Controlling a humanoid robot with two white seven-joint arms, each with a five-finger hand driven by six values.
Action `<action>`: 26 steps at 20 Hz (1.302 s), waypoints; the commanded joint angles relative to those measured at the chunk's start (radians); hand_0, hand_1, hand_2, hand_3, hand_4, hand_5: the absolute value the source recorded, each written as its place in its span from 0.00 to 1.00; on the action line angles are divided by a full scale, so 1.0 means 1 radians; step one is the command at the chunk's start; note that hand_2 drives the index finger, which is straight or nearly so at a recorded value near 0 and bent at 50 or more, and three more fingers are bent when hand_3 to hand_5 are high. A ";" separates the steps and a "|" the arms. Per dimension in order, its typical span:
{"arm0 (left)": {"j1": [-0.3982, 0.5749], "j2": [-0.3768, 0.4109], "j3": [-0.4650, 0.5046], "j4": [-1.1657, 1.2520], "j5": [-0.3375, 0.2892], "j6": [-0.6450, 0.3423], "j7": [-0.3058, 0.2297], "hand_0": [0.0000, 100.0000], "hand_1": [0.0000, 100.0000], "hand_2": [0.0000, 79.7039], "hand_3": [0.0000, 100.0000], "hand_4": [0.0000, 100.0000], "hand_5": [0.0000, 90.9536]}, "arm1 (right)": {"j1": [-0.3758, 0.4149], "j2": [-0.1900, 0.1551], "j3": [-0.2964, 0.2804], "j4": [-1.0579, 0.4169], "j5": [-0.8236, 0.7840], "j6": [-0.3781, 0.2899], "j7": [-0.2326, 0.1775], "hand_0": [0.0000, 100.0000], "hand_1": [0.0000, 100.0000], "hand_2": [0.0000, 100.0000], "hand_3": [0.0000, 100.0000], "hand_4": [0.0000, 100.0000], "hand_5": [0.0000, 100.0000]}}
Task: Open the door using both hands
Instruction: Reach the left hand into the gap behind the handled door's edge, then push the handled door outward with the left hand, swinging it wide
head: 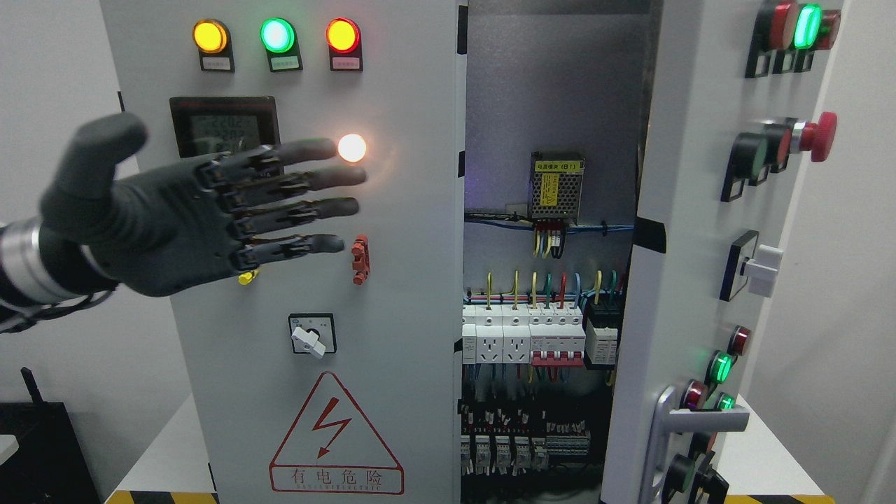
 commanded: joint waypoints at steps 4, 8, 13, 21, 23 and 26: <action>-0.069 -0.478 -0.292 0.175 0.018 -0.002 0.009 0.12 0.39 0.00 0.00 0.00 0.00 | 0.000 0.000 0.000 0.000 -0.008 0.000 0.000 0.12 0.39 0.00 0.00 0.00 0.00; -0.066 -0.497 -0.249 0.192 0.016 -0.004 0.031 0.12 0.39 0.00 0.00 0.00 0.00 | 0.000 0.000 0.000 0.000 -0.008 0.000 0.000 0.12 0.39 0.00 0.00 0.00 0.00; -0.072 -0.552 -0.218 0.210 0.016 -0.004 0.031 0.12 0.39 0.00 0.00 0.00 0.00 | 0.000 0.000 0.000 0.000 -0.008 0.000 0.000 0.12 0.39 0.00 0.00 0.00 0.00; -0.076 -0.652 -0.148 0.207 -0.005 -0.004 0.141 0.12 0.39 0.00 0.00 0.00 0.00 | 0.000 0.000 -0.002 0.000 -0.008 0.000 0.000 0.12 0.39 0.00 0.00 0.00 0.00; -0.080 -0.679 -0.134 0.202 -0.025 -0.004 0.207 0.12 0.39 0.00 0.00 0.00 0.00 | 0.000 -0.001 0.000 0.000 -0.008 0.000 -0.001 0.12 0.39 0.00 0.00 0.00 0.00; -0.090 -0.733 -0.123 0.189 -0.045 -0.005 0.305 0.12 0.39 0.00 0.00 0.00 0.00 | 0.000 0.000 0.000 0.000 -0.008 0.000 0.000 0.12 0.39 0.00 0.00 0.00 0.00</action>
